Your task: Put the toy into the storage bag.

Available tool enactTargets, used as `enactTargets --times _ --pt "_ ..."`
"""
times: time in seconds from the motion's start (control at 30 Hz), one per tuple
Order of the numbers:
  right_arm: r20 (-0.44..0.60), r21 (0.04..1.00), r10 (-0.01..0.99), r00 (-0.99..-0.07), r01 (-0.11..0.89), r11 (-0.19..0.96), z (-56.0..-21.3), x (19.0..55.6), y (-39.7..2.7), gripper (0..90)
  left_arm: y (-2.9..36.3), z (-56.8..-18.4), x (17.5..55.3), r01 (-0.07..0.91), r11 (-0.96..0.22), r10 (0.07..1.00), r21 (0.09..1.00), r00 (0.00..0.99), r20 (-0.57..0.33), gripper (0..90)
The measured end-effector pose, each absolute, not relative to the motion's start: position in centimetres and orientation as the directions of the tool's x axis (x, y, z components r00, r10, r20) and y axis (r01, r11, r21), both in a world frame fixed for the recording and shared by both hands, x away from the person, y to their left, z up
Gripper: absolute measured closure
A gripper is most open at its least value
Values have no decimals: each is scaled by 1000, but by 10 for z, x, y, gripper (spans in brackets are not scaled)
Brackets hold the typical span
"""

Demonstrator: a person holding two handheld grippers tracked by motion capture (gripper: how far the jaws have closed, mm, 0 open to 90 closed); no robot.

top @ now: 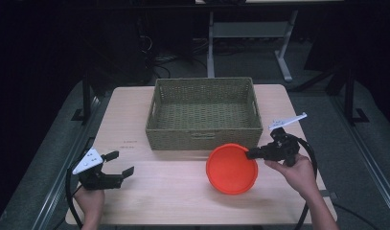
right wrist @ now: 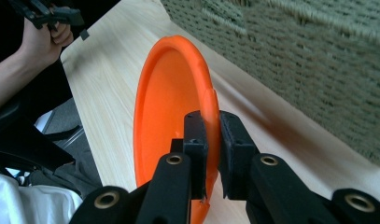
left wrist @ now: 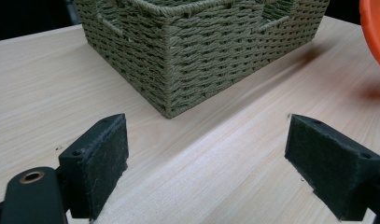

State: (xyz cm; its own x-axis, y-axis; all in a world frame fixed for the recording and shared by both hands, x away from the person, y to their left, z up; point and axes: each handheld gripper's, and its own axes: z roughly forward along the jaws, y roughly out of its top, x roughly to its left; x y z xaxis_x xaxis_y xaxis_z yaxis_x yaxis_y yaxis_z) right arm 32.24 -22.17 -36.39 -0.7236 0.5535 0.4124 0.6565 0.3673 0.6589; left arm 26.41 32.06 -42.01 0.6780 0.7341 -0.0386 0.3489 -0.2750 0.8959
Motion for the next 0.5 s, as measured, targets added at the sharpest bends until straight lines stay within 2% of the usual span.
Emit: enactTargets --times 0.5 --pt "392 685 543 -742 630 366 -333 330 -213 820 322 -419 264 342 -258 733 904 679 -48 127"
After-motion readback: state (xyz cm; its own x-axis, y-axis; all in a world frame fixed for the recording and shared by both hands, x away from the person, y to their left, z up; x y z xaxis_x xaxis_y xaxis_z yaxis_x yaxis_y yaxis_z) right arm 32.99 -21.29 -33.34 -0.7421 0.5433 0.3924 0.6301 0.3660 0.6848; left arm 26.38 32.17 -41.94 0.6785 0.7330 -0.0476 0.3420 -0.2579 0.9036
